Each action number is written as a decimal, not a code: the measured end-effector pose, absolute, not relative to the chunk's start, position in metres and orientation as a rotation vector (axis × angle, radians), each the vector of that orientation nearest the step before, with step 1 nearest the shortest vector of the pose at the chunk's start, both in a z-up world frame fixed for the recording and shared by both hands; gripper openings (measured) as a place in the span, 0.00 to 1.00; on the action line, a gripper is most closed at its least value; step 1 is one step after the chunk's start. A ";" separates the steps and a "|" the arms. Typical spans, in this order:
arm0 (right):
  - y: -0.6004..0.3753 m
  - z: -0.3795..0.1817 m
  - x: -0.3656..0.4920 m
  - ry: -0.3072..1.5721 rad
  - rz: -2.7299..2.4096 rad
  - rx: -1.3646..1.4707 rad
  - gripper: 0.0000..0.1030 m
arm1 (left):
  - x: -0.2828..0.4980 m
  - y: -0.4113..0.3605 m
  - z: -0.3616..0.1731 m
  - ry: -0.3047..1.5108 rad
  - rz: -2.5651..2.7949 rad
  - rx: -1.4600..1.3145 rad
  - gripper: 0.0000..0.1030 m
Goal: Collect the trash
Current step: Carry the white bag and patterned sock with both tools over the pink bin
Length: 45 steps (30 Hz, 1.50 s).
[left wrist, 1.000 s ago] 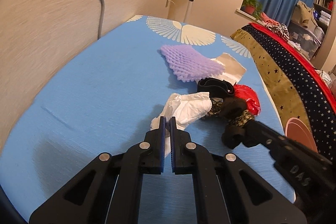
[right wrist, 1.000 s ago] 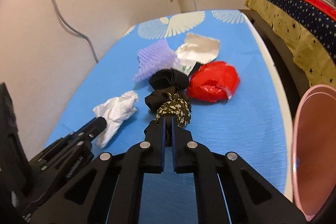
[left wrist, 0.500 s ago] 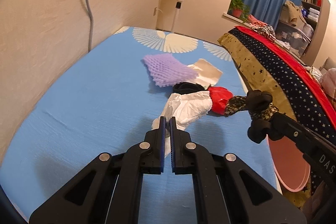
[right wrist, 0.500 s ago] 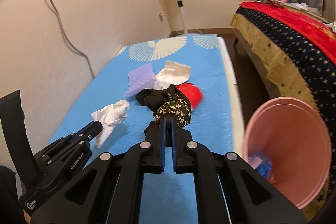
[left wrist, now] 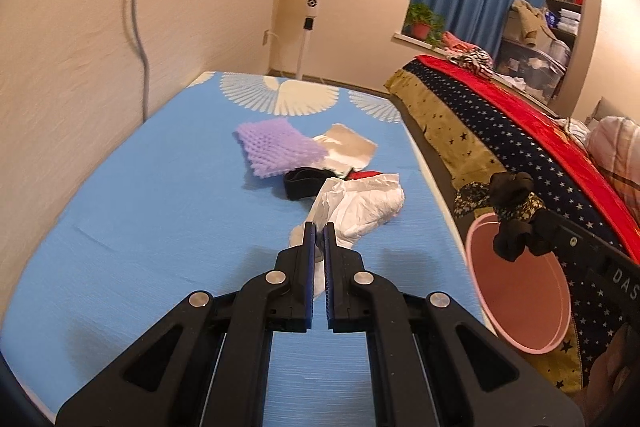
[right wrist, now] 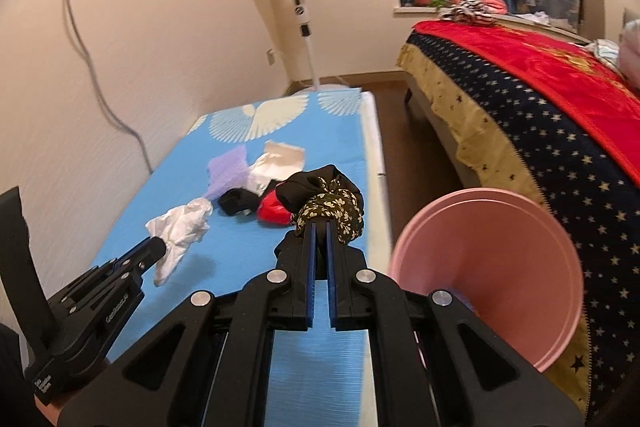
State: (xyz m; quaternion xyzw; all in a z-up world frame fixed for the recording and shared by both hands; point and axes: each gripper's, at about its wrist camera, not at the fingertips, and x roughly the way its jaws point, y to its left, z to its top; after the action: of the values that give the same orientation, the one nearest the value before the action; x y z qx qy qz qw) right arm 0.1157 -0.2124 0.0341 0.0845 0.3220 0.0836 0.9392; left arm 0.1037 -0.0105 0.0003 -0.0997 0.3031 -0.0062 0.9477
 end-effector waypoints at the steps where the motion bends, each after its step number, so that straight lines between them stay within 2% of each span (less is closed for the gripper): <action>1: -0.217 0.035 0.115 0.654 0.162 0.174 0.05 | 0.104 -0.014 0.001 0.613 -0.021 -0.197 0.04; 45: -0.276 0.028 0.117 0.625 -0.021 0.195 0.05 | 0.122 -0.080 0.001 0.594 -0.146 -0.185 0.04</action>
State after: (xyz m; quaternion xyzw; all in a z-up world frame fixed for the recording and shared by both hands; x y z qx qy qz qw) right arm 0.1173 -0.2764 0.0280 0.0958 0.3072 -0.0105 0.9468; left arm 0.1221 -0.0802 0.0010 -0.0910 0.2920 -0.0719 0.9494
